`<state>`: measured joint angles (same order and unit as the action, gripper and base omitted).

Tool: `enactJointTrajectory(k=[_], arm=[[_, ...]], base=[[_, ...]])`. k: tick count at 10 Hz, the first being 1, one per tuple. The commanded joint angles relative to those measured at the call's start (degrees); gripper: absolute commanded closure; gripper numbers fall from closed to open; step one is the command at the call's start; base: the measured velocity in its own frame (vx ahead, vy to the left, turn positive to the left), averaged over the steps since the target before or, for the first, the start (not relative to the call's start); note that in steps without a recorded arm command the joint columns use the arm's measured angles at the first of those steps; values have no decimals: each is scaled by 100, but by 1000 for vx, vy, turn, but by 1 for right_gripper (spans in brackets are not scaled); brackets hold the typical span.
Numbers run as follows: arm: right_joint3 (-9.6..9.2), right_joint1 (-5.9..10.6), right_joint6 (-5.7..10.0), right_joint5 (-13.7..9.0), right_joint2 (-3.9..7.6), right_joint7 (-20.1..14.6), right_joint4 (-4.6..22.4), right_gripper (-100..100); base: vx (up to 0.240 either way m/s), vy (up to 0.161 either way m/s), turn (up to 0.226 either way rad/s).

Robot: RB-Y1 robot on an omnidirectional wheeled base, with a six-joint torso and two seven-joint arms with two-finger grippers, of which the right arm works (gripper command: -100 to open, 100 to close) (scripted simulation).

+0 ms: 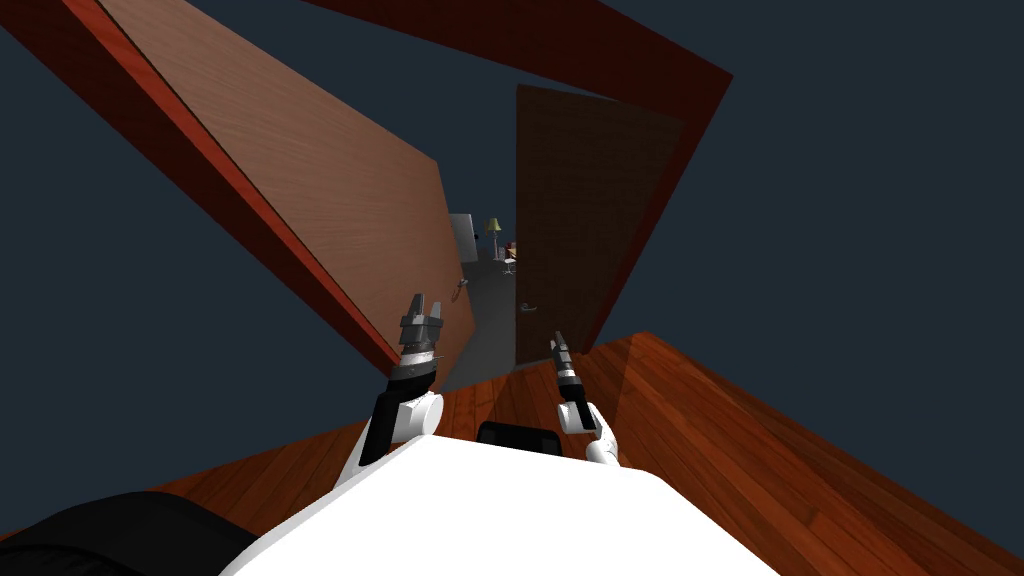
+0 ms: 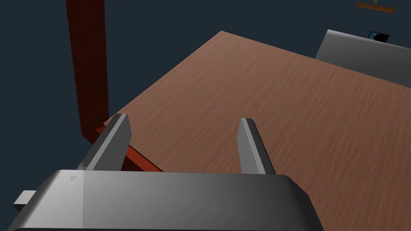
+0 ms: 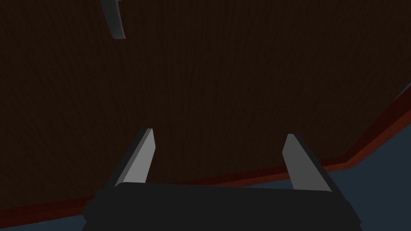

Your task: Push the door open

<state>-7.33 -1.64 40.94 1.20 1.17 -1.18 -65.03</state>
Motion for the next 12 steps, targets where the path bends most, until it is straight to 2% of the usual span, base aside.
enactJointTrajectory(k=[1,2,4,5,7,8,10,11,12], arm=[[-53,103,44,11,-4,-11,286,-100],[-53,103,44,11,-4,-11,361,-100],[-114,238,99,28,-48,0,707,-100],[-114,238,99,28,-48,0,752,-100],[-173,368,152,45,-93,11,1084,-100],[-173,368,152,45,-93,11,1131,-100],[-225,484,200,60,-142,21,1467,-100],[-225,484,200,60,-142,21,1467,-100],[-252,542,223,67,-167,26,1635,-100]], base=[[81,-75,77],[58,-48,32],[67,-37,43],[51,-34,29],[58,-48,52],[54,-39,24],[60,-38,49],[49,-41,16],[45,-31,29]])
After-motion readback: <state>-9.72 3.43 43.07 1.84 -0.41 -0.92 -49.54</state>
